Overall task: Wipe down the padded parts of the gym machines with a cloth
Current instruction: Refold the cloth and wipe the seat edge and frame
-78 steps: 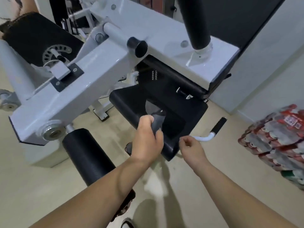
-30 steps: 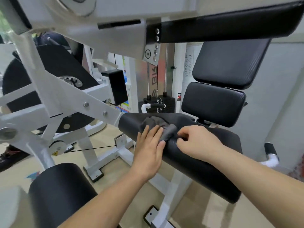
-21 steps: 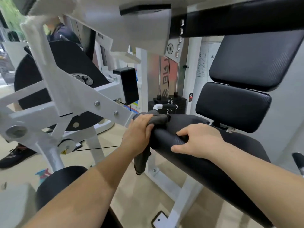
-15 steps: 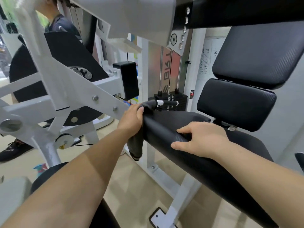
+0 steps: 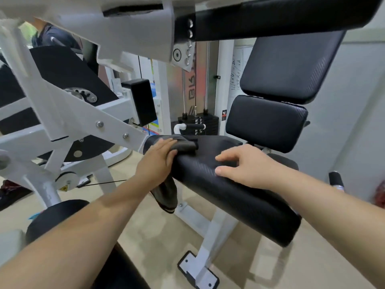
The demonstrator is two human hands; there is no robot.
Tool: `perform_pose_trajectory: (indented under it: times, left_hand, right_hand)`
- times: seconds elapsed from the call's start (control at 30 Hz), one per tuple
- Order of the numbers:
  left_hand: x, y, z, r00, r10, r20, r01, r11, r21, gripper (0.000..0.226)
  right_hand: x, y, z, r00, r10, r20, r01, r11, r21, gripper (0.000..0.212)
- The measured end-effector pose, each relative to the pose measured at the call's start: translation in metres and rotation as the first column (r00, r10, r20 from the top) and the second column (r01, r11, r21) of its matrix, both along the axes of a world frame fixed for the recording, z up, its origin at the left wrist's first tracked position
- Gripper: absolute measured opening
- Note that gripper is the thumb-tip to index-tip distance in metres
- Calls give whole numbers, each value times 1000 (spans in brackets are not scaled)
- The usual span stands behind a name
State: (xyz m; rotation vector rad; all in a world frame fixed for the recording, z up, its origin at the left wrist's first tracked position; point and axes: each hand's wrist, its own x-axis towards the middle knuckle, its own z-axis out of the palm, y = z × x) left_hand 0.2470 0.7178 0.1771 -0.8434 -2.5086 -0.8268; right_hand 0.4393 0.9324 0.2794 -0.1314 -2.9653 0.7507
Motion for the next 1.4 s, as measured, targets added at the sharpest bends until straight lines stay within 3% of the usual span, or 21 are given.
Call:
perform_pose_trajectory:
  times: [0.07, 0.17, 0.33, 0.53, 0.7, 0.87, 0.93, 1.03, 1.1, 1.17, 1.23, 1.3, 1.4]
  left_hand:
    - [0, 19, 3, 989, 54, 135, -73, 988, 134, 38]
    - [31, 55, 1, 960, 133, 245, -218, 907, 360, 37]
    - [130, 86, -17, 884, 104, 456, -363, 767, 529, 50]
    - [128, 94, -13, 786, 141, 602, -521, 675, 523, 55]
    - [191, 121, -10, 552, -65, 831, -693, 519, 501, 54]
    - [272, 126, -6, 336, -270, 902, -621, 657, 428, 43]
    - [268, 107, 3, 398, -280, 873, -548, 691, 472, 38]
    - [244, 91, 24, 652, -129, 747, -464, 711, 529, 43]
    - [237, 90, 41, 774, -7, 633, -403, 766, 500, 43]
    - [233, 95, 52, 880, 51, 472, -298, 834, 464, 39]
    - [227, 100, 59, 975, 75, 211, -157, 901, 404, 31]
    - [206, 113, 54, 998, 54, -10, -49, 960, 276, 22]
    - [184, 142, 44, 994, 104, 18, -103, 992, -73, 33]
  right_hand:
    - [36, 23, -9, 981, -111, -157, 130, 984, 119, 21]
    - [72, 39, -28, 966, -192, -172, 218, 965, 148, 24]
    - [76, 40, -48, 938, -242, -248, 279, 952, 128, 31]
    - [87, 28, -67, 908, -290, -302, 340, 931, 129, 36]
    - [88, 28, -63, 906, -295, -304, 351, 925, 148, 39]
    - [91, 36, -58, 933, -259, -251, 297, 946, 129, 38]
    - [94, 42, -58, 941, -236, -243, 254, 966, 45, 33]
    - [101, 52, -60, 934, -239, -267, 212, 969, -127, 26]
    - [104, 55, -61, 935, -243, -258, 205, 965, -164, 26]
    - [104, 58, -60, 940, -259, -224, 221, 959, -179, 25]
    - [101, 61, -59, 942, -266, -206, 228, 955, -191, 23]
    - [98, 63, -60, 940, -269, -211, 211, 942, -262, 25]
    - [92, 63, -60, 935, -311, -173, 196, 856, -479, 24]
